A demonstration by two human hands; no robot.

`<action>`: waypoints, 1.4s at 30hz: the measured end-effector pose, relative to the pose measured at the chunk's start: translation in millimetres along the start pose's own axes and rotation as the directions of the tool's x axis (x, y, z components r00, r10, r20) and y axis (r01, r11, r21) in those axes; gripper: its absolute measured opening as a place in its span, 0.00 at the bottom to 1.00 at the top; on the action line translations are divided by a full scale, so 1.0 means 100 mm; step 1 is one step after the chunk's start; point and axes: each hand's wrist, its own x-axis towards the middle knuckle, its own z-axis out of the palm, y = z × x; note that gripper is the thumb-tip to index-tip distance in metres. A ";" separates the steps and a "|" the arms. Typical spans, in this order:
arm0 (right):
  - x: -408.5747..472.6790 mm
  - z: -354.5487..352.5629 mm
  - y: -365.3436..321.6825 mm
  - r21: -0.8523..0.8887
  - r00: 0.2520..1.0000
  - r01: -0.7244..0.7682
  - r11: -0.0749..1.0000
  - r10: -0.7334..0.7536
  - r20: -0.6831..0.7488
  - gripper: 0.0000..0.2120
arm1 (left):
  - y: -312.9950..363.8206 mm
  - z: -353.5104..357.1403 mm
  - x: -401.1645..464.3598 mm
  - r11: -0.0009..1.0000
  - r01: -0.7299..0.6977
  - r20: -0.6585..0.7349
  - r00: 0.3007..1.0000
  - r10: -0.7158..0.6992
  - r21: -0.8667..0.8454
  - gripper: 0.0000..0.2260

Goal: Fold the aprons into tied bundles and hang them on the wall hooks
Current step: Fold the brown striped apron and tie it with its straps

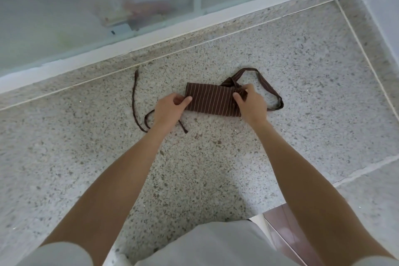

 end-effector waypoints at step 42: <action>-1.21 0.21 -0.16 0.490 0.897 0.043 0.870 -0.249 0.364 0.30 | -0.21 0.21 -1.07 0.867 0.079 0.208 0.978 0.029 -0.492 0.35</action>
